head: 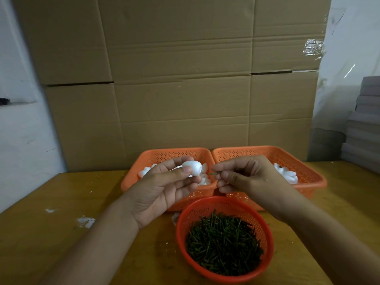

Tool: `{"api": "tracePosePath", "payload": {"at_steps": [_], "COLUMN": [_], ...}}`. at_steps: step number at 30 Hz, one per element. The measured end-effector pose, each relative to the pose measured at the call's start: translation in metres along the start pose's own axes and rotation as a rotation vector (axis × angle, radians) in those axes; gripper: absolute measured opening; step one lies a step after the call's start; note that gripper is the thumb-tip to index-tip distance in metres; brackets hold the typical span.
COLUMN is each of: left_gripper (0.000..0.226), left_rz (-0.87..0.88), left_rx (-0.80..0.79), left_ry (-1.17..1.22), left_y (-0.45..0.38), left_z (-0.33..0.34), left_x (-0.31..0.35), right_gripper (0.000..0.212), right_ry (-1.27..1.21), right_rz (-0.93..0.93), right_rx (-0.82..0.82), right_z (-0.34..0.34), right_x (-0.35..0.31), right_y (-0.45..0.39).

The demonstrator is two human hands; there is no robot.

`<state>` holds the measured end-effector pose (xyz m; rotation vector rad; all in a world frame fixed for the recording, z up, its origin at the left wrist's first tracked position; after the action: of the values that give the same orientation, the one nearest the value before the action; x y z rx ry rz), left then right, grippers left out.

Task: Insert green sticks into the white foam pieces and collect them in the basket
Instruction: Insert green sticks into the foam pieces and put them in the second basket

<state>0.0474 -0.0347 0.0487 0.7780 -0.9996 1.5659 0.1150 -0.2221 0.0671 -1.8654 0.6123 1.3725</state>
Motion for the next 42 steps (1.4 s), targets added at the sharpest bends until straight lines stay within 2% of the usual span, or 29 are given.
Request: {"api": "tracePosePath", "payload": {"at_steps": [9, 12, 16, 28, 42], "left_gripper": [0.031, 0.032, 0.051, 0.029, 0.034], "left_rz": [0.052, 0.065, 0.077, 0.083, 0.131], "left_rx": [-0.003, 0.0, 0.01, -0.013, -0.027], "left_ry": [-0.14, -0.151, -0.146, -0.129, -0.233], "left_y": [0.002, 0.002, 0.002, 0.003, 0.005], "left_z": [0.003, 0.002, 0.002, 0.005, 0.013], "left_x": [0.0, 0.0, 0.0, -0.002, -0.001], "right_gripper": [0.007, 0.012, 0.017, 0.015, 0.012], "right_ry": [0.032, 0.125, 0.228, 0.33, 0.296], "right_rz": [-0.063, -0.099, -0.153, -0.162, -0.159], "right_rx": [0.074, 0.123, 0.2, 0.178, 0.152], "right_z": [0.002, 0.0, -0.003, -0.001, 0.007], "right_x": [-0.003, -0.005, -0.006, -0.002, 0.001], "right_y": [0.001, 0.001, 0.002, 0.001, 0.002]}}
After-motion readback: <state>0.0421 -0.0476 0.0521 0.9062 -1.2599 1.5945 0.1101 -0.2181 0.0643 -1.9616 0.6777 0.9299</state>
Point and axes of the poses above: each hand's wrist, its own y-axis away from the middle knuckle, its own z-axis out of the palm, x = y × z, the point moved 3 cm from there along -y, towards the middle knuckle, and after that the axes turned 6 degrees about z, right-handed, at the moved point
